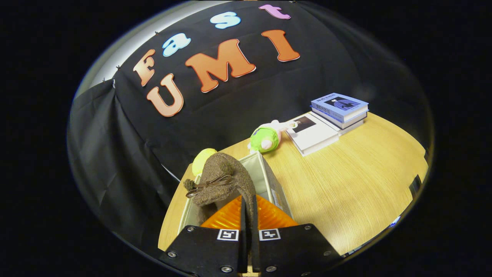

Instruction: Open the storage box then place both shoes into the box .Put the left shoe in first, then the right shoe, with the right side of both shoes facing outward in a uniform manner.

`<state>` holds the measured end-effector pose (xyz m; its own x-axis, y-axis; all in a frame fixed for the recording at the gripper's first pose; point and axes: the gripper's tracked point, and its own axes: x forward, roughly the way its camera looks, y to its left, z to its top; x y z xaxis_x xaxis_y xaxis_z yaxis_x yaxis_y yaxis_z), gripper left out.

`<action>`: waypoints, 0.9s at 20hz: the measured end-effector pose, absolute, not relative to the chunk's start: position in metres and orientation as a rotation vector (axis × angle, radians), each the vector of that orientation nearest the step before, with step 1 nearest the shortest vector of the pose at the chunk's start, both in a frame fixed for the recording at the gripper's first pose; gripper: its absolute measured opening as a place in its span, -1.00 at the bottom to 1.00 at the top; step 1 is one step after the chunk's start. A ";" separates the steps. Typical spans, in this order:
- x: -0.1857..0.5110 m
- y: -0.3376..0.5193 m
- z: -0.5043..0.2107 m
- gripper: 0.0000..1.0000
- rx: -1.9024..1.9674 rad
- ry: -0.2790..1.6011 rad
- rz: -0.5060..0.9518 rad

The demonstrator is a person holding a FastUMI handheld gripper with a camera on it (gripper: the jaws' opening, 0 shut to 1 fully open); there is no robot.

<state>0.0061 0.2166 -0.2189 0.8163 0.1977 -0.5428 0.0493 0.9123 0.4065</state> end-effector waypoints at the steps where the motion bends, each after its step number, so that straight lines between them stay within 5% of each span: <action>1: 0.002 0.217 -0.216 -0.82 0.431 0.613 0.083; 3: 0.006 0.208 -0.200 -0.54 0.425 0.555 0.076; 5: 0.010 0.191 -0.186 0.04 0.388 0.509 0.051; 6: 0.012 0.185 -0.179 0.49 0.370 0.493 0.045; 8: 0.014 0.174 -0.166 0.93 0.337 0.463 0.038; 18: 0.005 0.107 -0.059 0.96 0.126 0.245 0.038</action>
<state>0.0051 0.1065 -0.0588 0.9695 0.0524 -0.2394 -0.0219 0.9915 0.1285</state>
